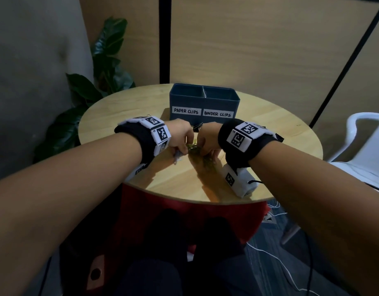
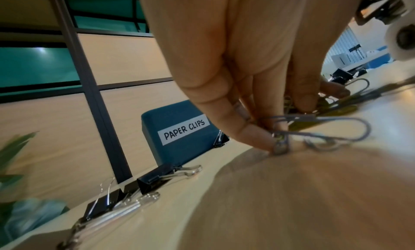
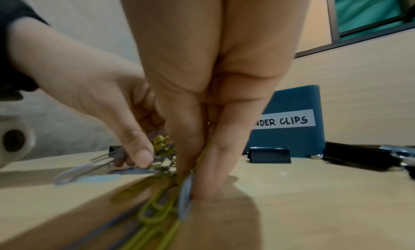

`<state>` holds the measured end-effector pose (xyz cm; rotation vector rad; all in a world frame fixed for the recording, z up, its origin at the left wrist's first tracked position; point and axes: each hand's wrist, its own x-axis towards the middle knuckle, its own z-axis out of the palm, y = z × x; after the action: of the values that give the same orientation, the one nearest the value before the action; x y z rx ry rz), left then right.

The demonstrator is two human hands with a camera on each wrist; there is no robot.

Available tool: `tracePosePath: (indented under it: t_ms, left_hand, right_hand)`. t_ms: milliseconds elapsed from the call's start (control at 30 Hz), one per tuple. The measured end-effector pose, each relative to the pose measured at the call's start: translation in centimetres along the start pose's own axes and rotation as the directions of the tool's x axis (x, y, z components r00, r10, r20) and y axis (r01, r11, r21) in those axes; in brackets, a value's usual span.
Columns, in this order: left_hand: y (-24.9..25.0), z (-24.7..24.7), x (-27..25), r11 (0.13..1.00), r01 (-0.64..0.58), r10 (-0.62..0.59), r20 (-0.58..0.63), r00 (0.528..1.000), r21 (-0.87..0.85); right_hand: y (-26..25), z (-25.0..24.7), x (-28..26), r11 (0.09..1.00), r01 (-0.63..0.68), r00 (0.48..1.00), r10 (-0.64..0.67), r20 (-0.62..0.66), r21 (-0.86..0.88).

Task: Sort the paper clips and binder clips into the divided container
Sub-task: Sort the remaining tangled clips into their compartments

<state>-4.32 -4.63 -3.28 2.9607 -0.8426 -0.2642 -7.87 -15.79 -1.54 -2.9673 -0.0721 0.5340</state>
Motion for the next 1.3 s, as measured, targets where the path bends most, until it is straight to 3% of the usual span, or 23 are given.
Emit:
tracePosePath:
  t_ms: [67, 167, 267, 367, 500, 600, 733, 800, 933, 1033, 1100, 1133, 1200, 1233, 1300]
  left_hand:
    - [-0.6, -0.4, 0.0, 0.998, 0.013, -0.014, -0.021, 1.000, -0.054]
    - [-1.8, -1.1, 0.4, 0.969, 0.042, -0.048, -0.016, 0.999, -0.245]
    - [-2.7, -1.9, 1.1, 0.907, 0.047, -0.069, -0.038, 0.997, -0.418]
    - [-3.1, -3.3, 2.0, 0.850, 0.019, -0.090, -0.110, 0.990, -0.527]
    - [-3.4, -6.2, 4.2, 0.781, 0.001, -0.193, -0.240, 0.951, -0.625]
    - [-3.7, -8.1, 6.4, 0.696, 0.021, -0.316, -0.280, 0.906, -0.718]
    - [-4.3, -9.5, 9.6, 0.808, 0.099, -0.357, -0.348, 0.867, -0.581]
    - [-4.6, -9.7, 10.9, 0.872, 0.149, -0.337, -0.351, 0.874, -0.466]
    - [-5.5, -9.5, 12.1, 0.910, 0.207, -0.320, -0.293, 0.901, -0.358]
    - [-5.6, -9.6, 11.2, 0.916, 0.186, -0.305, -0.315, 0.899, -0.357]
    - [-5.0, -9.4, 9.5, 0.935, 0.136, -0.257, -0.361, 0.897, -0.328]
    - [-4.5, -9.2, 8.5, 0.949, 0.118, -0.216, -0.331, 0.919, -0.293]
    - [-3.5, -8.4, 6.2, 0.966, 0.111, -0.139, -0.106, 0.985, -0.234]
    - [-2.9, -7.8, 5.2, 0.965, 0.134, -0.126, 0.050, 0.991, -0.226]
    - [-2.0, -6.5, 3.7, 0.966, 0.198, -0.145, 0.286, 0.947, -0.167]
  right_hand:
    - [0.6, -0.3, 0.4, 0.999, 0.032, 0.999, -0.033, -0.015, -0.035]
    - [1.5, -1.0, 1.3, 0.997, 0.030, 0.999, -0.029, -0.029, 0.066]
    - [2.3, -2.1, 1.8, 0.981, 0.023, 0.995, -0.005, -0.096, 0.191]
    - [2.6, -3.9, 2.4, 0.982, 0.040, 0.978, -0.001, -0.210, 0.183]
    - [2.7, -7.1, 4.7, 0.887, 0.087, 0.945, 0.071, -0.319, 0.454]
    - [2.5, -9.3, 7.8, 0.869, 0.081, 0.908, 0.138, -0.395, 0.489]
    - [1.4, -11.0, 11.3, 0.931, -0.067, 0.913, 0.202, -0.354, 0.358]
    - [0.7, -11.3, 12.2, 0.970, -0.131, 0.923, 0.195, -0.333, 0.204]
    - [0.0, -11.8, 13.1, 0.979, -0.164, 0.939, 0.192, -0.286, 0.119]
    - [0.2, -11.8, 13.3, 0.942, -0.044, 0.904, 0.180, -0.388, 0.334]
    - [0.1, -11.7, 12.1, 0.923, -0.003, 0.880, 0.185, -0.438, 0.386]
    - [0.1, -11.3, 11.0, 0.926, -0.013, 0.905, 0.171, -0.390, 0.377]
    - [0.0, -10.2, 8.5, 0.941, -0.032, 0.968, 0.113, -0.222, 0.337]
    - [-0.1, -9.3, 7.2, 0.958, -0.017, 0.986, 0.064, -0.156, 0.285]
    - [-0.5, -7.1, 4.8, 0.984, -0.002, 1.000, -0.002, 0.022, 0.176]
